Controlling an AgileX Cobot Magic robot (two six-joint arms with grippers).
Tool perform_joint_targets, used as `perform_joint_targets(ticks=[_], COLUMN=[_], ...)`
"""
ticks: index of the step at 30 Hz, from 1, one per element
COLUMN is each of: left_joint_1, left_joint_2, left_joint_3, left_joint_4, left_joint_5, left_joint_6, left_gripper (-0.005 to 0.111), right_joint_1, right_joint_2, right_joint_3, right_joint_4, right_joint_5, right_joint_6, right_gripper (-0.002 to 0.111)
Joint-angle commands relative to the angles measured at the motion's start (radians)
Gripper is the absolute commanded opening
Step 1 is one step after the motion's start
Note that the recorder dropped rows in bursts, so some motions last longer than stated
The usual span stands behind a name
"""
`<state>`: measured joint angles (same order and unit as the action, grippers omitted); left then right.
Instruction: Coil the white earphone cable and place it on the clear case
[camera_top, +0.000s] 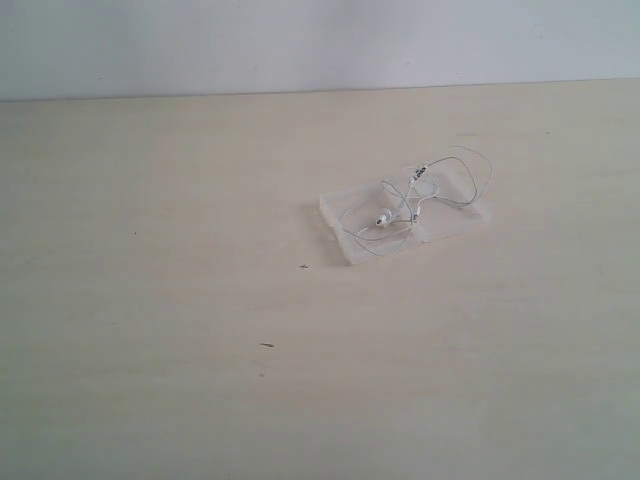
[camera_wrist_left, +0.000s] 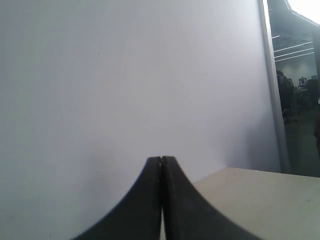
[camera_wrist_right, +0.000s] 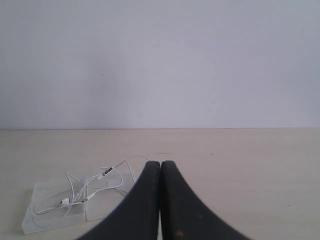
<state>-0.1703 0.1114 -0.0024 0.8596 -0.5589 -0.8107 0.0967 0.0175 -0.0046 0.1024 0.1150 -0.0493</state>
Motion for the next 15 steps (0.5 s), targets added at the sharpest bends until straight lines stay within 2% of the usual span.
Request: perform_joint_targets(ticks=[1,12,15], left_joint_1=[0.000,0.000,-0.019], left_joint_2=[-0.008,-0.008,-0.008], left_joint_3=[0.002,0.002,0.002], left_joint_4=[0.001,0.001,0.017], left_joint_5=[0.004,0.004,0.011], left_joint_6=[-0.006,-0.006,0.061], left_gripper=[0.000,0.000,0.000], right_joint_1=[-0.004,-0.004,-0.004], right_joint_2=[-0.006,-0.006,-0.006], right_joint_3=[0.005,0.005,0.005], right_joint_4=[-0.006,-0.003,-0.003], right_joint_5=[-0.001,-0.001,-0.001], right_joint_6=[-0.001,-0.001,-0.001], right_gripper=[0.000,0.000,0.000])
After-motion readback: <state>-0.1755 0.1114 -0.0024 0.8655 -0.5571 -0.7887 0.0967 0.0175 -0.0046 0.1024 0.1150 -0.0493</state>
